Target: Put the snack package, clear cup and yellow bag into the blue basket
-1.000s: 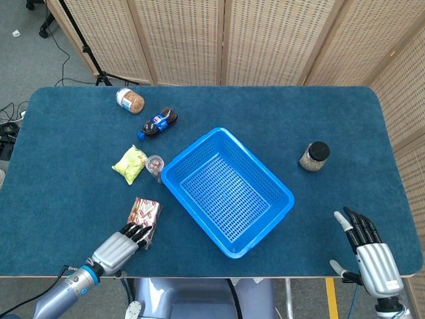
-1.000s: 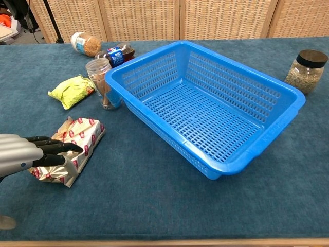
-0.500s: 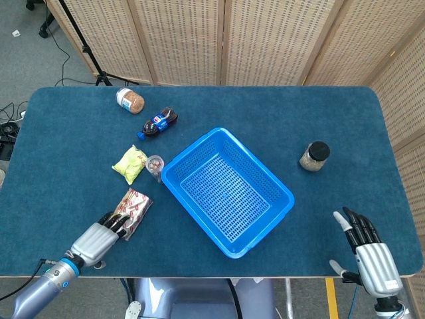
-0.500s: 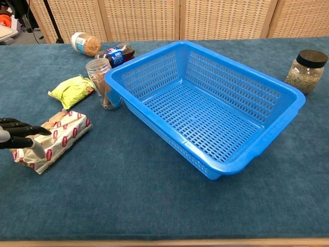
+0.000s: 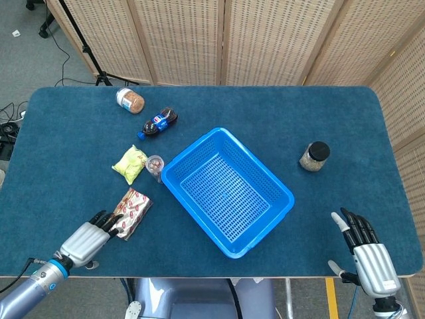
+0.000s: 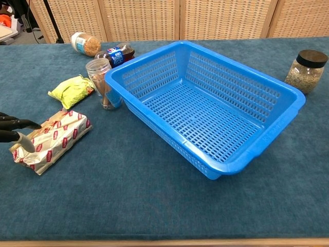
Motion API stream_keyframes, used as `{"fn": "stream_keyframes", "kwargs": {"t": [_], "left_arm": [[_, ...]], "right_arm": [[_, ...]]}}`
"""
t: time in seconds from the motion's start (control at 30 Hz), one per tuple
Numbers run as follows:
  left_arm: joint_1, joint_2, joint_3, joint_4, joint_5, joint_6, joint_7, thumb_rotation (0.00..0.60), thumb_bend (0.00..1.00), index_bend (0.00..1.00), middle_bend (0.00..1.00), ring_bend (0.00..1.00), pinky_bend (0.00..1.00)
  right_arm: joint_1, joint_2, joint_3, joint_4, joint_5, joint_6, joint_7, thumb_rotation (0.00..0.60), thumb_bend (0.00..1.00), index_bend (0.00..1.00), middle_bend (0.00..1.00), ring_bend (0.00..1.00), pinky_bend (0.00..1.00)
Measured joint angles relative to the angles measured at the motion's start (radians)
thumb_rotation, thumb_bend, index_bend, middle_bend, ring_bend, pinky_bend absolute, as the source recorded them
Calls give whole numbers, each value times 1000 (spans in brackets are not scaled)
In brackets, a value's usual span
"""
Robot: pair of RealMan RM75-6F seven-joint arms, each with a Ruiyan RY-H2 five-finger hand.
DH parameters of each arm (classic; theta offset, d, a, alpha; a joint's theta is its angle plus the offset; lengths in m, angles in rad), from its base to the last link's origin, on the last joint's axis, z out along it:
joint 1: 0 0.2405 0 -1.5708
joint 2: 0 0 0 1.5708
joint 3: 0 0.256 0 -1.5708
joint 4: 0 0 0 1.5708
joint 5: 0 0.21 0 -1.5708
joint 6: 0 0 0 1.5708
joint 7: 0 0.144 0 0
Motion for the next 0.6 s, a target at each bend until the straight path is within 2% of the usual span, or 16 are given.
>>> {"fn": "stream_keyframes", "kwargs": {"t": [0.2, 0.6], "left_arm": [[-16, -16, 3, -9, 28, -26, 8, 600, 77, 220, 0, 1, 25], [-53, -41, -10, 9, -86, -91, 167, 600, 79, 220, 0, 1, 25]], "right_arm": [[-1, 3, 3, 1, 3, 4, 8, 600, 208, 0, 0, 0, 64], [-2, 1, 2, -1, 0, 4, 1, 600, 206, 0, 0, 0, 65]]}}
